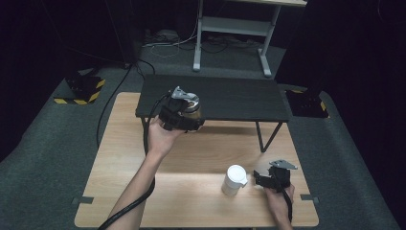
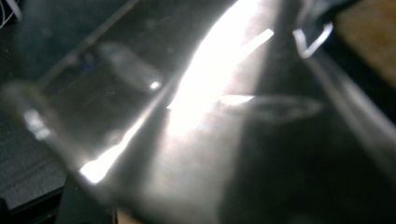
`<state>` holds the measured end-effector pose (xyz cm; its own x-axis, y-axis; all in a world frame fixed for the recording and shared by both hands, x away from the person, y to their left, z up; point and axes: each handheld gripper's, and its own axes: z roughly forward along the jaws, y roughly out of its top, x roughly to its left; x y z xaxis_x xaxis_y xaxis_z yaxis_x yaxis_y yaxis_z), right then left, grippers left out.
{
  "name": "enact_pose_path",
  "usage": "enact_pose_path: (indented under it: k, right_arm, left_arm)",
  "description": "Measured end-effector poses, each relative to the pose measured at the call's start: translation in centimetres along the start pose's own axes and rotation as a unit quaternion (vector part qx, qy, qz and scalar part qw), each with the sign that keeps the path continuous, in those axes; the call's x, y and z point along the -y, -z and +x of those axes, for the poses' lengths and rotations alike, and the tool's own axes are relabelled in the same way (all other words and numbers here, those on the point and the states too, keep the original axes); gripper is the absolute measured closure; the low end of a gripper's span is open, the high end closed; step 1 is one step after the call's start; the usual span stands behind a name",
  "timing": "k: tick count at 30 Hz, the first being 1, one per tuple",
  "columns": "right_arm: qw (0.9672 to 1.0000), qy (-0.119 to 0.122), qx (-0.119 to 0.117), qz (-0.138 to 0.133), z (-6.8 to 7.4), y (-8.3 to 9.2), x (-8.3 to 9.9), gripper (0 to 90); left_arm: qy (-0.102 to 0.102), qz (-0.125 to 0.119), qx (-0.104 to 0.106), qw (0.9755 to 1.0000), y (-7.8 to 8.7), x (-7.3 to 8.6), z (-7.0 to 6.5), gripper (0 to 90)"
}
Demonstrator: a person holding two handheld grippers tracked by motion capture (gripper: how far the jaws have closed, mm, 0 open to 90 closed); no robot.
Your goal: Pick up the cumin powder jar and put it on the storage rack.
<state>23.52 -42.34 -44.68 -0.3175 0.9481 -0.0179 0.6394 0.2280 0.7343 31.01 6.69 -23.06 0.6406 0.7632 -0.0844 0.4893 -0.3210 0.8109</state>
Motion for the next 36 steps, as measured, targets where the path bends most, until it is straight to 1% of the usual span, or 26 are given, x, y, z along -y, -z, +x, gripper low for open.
enact_pose_path:
  k: [6,12,19,20,23,26,28,36]
  right_arm:
    - [1.0000,0.000,0.000,0.000,0.0,0.0,0.0,11.3]
    - [1.0000,-0.003,-0.003,-0.001,-0.1,0.0,0.0,11.3]
    - [1.0000,-0.006,-0.007,-0.004,-0.4,0.0,0.1,11.3]
    - [0.9999,-0.006,-0.008,-0.004,-0.4,0.0,0.1,11.3]
    - [0.9999,-0.008,-0.010,-0.005,-0.5,0.1,0.2,11.3]
    - [0.9999,-0.007,-0.010,-0.005,-0.5,0.1,0.2,11.3]
    - [0.9999,-0.006,-0.009,-0.004,-0.4,0.1,0.1,11.3]
    - [1.0000,-0.002,-0.006,-0.002,-0.2,0.0,0.1,11.3]
  left_arm:
    - [0.006,0.003,-0.024,0.9997,-1.4,-1.4,-0.1,31.3]
    - [0.013,0.010,-0.039,0.9991,-2.7,-2.4,0.1,31.3]
    - [0.015,0.023,-0.055,0.9981,-4.4,-3.6,0.1,31.3]
    - [0.012,0.028,-0.058,0.9978,-4.7,-3.8,0.1,31.3]
    - [0.012,0.030,-0.058,0.9978,-5.0,-4.2,0.2,31.3]
    - [0.006,0.035,-0.061,0.9975,-5.5,-4.6,0.2,31.3]
    - [0.006,0.035,-0.061,0.9975,-5.5,-4.6,0.2,31.3]
    - [0.012,0.019,-0.066,0.9976,-6.1,-4.3,0.5,31.2]
